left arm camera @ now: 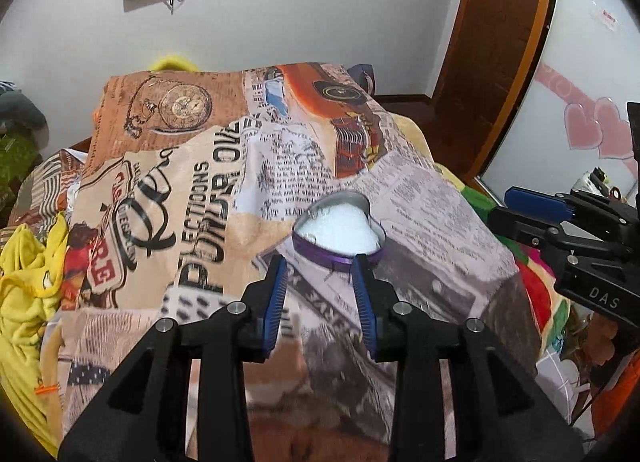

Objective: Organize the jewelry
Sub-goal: 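Grasp the silver ring with red stone using the right gripper, then grasp the orange beaded bracelet with the left gripper, then carry the bracelet in the left gripper over the tin while the right carries the ring, then open both grippers to release the bracelet and ring into the tin, then grasp the orange bracelet in the tin with the left gripper and reposition it, then release the bracelet into the tin with the left gripper while the right grasps a small silver ring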

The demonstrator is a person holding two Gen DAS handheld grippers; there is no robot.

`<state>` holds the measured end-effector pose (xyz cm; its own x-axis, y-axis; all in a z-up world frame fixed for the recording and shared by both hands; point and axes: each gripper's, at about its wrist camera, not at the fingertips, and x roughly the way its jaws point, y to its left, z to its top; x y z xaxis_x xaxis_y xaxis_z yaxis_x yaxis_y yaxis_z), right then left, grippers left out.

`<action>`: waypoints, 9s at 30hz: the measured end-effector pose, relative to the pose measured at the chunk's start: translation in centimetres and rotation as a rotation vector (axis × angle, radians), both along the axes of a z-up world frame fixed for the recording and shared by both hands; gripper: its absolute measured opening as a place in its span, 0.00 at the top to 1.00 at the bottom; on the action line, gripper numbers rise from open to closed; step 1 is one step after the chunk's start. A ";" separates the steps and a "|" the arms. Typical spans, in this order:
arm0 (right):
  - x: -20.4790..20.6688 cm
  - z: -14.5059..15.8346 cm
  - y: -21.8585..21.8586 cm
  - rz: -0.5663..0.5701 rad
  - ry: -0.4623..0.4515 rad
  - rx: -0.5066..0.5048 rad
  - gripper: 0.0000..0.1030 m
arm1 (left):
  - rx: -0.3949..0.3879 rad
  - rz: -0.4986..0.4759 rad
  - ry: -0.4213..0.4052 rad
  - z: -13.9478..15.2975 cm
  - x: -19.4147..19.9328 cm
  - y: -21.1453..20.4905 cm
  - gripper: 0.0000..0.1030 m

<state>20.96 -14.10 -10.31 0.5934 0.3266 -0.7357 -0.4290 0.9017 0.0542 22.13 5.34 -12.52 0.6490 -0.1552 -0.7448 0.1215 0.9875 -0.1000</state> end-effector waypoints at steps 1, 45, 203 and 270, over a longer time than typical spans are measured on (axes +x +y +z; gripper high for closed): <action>-0.3 -0.3 -0.2 -0.005 0.007 0.000 0.67 | -0.001 -0.002 0.006 -0.1 -0.4 0.0 0.68; -4.4 -9.3 -2.6 -0.019 0.186 0.002 0.83 | -0.065 -0.207 0.167 -7.1 -2.1 -8.4 0.73; 4.0 -5.1 -0.1 0.019 0.081 -0.065 0.62 | 0.047 -0.046 0.097 -7.0 9.8 -1.8 0.69; -2.4 -8.1 -1.2 0.055 0.149 -0.041 0.91 | -0.082 -0.156 0.218 -8.4 -1.3 -5.3 0.66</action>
<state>18.60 -15.35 -18.36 0.4592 0.3231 -0.8275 -0.4673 0.8800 0.0843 20.88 0.00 -20.87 0.4384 -0.3060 -0.8451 0.2382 0.9462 -0.2191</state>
